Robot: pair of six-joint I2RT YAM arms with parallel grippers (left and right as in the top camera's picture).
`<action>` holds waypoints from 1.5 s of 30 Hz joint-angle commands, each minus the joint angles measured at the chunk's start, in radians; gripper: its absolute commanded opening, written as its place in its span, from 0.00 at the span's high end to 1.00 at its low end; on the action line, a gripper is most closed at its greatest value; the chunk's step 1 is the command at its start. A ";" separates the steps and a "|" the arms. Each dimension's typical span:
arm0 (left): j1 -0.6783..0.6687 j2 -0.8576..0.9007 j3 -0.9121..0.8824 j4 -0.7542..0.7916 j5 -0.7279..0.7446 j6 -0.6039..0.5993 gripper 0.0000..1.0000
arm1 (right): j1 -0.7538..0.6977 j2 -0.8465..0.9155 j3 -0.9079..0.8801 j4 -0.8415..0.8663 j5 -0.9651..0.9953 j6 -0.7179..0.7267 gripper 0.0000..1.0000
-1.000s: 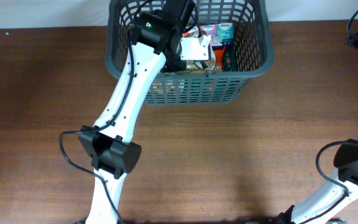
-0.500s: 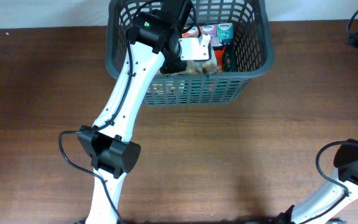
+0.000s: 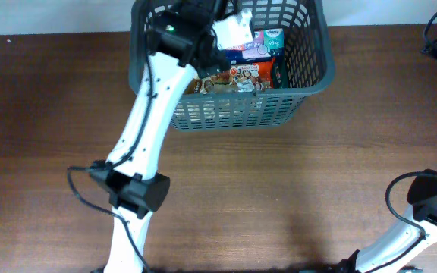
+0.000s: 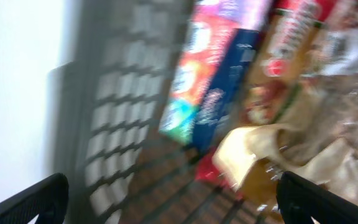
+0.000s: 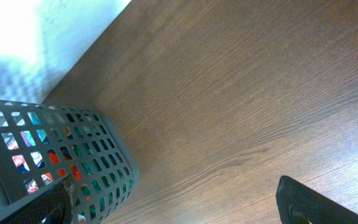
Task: Pack container
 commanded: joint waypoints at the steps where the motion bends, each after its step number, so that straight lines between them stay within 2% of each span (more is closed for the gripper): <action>1: 0.064 -0.166 0.069 0.011 -0.055 -0.169 0.01 | 0.002 -0.002 -0.002 0.000 -0.005 0.008 0.01; 12: 0.417 -0.368 0.026 -0.016 -0.051 -0.644 0.01 | 0.002 -0.002 -0.002 0.000 -0.005 0.008 0.01; 17: 0.571 -0.338 -0.066 -0.156 -0.026 -0.825 0.01 | 0.002 -0.002 -0.002 0.000 -0.005 0.008 0.01; 21: 0.627 -0.294 -0.189 -0.167 0.037 -0.827 0.01 | 0.002 -0.002 -0.002 0.000 -0.006 0.008 0.01; 26: 0.639 -0.232 -0.296 -0.158 0.043 -0.827 0.01 | 0.002 -0.002 -0.002 0.000 -0.005 0.008 0.01; 34: 0.635 -0.166 -0.371 -0.162 0.043 -0.827 0.01 | 0.011 -0.006 -0.003 0.000 -0.005 0.008 0.01; 39: 0.636 -0.164 -0.379 -0.162 0.043 -0.827 0.01 | 0.062 -0.089 -0.005 0.000 -0.005 0.008 0.01; 45: 0.636 -0.164 -0.379 -0.162 0.043 -0.827 0.01 | 0.200 -0.272 -0.087 0.001 -0.005 0.008 0.01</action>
